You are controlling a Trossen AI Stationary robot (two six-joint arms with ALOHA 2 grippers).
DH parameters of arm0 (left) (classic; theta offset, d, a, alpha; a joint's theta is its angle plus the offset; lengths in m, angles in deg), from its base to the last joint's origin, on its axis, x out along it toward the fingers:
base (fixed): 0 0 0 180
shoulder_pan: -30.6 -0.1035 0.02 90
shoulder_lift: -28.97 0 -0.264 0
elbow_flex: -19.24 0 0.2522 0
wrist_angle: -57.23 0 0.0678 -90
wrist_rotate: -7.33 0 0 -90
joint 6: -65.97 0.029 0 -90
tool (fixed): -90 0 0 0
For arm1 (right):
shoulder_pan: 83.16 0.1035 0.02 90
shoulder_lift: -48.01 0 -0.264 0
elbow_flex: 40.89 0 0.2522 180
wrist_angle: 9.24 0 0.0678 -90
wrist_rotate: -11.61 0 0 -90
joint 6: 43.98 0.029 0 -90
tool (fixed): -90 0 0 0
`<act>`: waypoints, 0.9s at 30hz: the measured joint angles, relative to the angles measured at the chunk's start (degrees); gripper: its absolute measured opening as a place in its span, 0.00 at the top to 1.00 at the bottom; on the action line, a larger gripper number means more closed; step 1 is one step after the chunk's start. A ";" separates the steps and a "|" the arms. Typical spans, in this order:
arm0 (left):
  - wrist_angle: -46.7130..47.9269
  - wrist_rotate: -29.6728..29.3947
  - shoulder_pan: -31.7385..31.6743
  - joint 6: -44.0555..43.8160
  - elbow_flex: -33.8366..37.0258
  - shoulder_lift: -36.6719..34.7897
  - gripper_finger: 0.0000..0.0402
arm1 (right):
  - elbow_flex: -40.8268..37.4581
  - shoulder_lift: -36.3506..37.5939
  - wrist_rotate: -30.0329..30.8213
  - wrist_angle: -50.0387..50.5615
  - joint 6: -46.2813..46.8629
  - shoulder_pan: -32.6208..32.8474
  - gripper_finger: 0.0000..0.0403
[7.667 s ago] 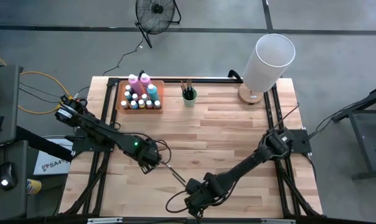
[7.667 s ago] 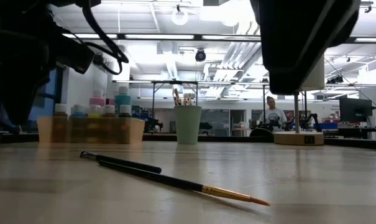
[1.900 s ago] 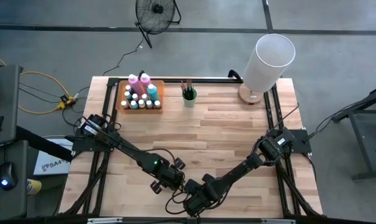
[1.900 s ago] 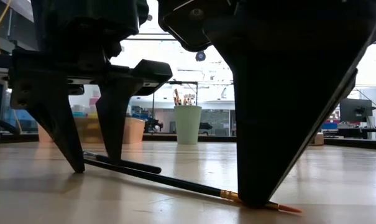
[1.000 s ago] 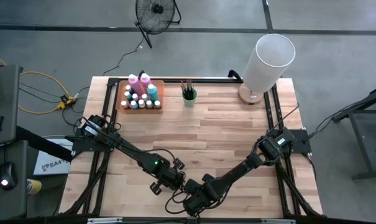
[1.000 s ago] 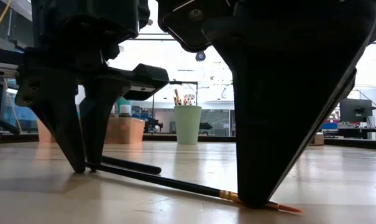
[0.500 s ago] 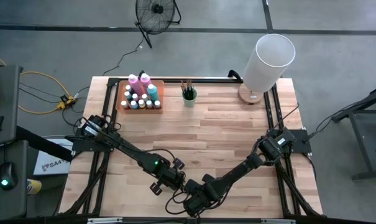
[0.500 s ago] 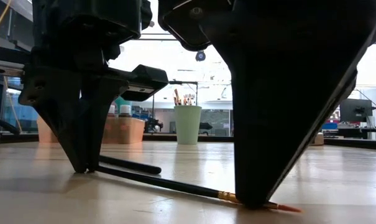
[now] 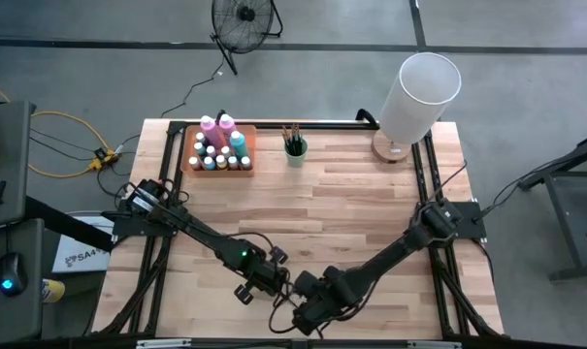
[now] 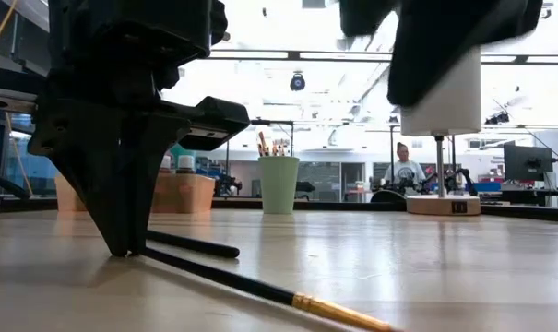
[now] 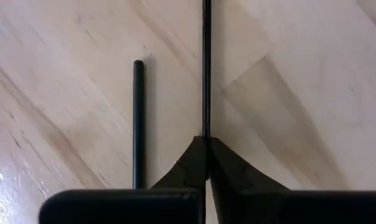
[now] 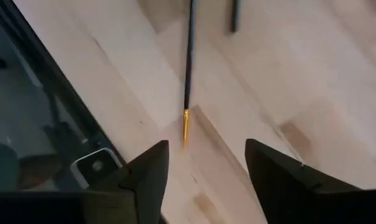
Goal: Pick & Place Paint Supplies
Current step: Put the black paint brush into the green cup
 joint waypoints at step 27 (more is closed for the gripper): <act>-1.57 -8.64 -8.70 -15.56 0.28 -33.51 1.00 | 0.30 23.30 31.04 22.03 1.41 9.62 0.51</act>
